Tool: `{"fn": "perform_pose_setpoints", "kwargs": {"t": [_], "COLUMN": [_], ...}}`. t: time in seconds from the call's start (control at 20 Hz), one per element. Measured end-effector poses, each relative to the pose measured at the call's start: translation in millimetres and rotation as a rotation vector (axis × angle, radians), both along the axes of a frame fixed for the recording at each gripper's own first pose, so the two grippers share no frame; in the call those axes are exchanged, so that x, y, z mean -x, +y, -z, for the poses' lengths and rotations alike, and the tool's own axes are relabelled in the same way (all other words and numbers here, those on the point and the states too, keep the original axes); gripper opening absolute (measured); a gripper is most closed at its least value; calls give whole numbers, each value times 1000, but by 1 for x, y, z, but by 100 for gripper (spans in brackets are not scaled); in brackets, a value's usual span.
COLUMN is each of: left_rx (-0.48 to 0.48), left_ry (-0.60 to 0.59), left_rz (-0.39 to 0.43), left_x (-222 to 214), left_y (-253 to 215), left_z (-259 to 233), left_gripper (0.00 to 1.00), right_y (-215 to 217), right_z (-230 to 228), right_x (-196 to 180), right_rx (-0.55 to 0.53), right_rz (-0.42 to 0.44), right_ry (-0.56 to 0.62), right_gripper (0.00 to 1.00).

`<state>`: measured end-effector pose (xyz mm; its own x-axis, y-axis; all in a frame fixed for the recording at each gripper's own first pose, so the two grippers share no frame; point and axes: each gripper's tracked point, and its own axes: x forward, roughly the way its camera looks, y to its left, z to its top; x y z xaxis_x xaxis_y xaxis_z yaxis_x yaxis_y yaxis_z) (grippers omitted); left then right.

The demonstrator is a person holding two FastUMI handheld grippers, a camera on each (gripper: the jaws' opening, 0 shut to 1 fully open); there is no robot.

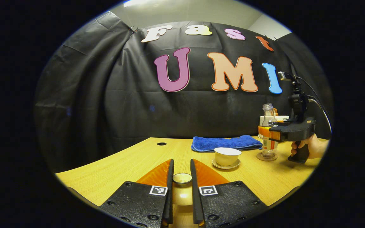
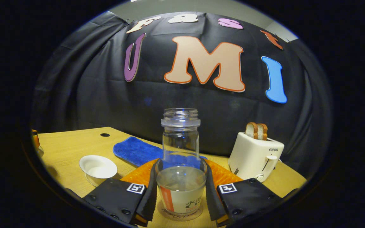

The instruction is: Open the teacup lid with one hand, grasp the water bottle and pour water into the teacup with the other hand; after pouring, place the water bottle on the coaster and then close the teacup lid.

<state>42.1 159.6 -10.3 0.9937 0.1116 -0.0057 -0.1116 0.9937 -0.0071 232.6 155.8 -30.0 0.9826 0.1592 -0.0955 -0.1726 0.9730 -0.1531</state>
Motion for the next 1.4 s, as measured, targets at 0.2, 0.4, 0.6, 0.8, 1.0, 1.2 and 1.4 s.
{"fn": "perform_pose_setpoints", "kwargs": {"t": [0.2,0.4,0.6,0.8,1.0,1.2,1.4], "left_rx": [0,0,0,0,0,-1,-2], "left_ry": [0,0,0,0,0,0,0], "left_rz": [0,0,0,0,-1,-2,-15], "left_x": [1,0,0,0,1,0,2], "left_y": [0,0,0,0,0,1,3], "left_z": [0,0,0,0,-1,0,-1], "left_gripper": [22,22,22,22,22,22,22], "right_y": [2,3,2,3,0,-2,-1], "right_z": [-1,4,3,0,3,8,6], "right_x": [-1,-4,-4,-8,-1,-1,4], "right_rx": [-67,-113,-129,-154,-168,-164,-164], "right_rz": [22,42,54,62,70,73,83], "right_ry": [-11,-19,-37,-61,-54,-32,-32], "right_gripper": [70,69,69,70,71,85,99]}}
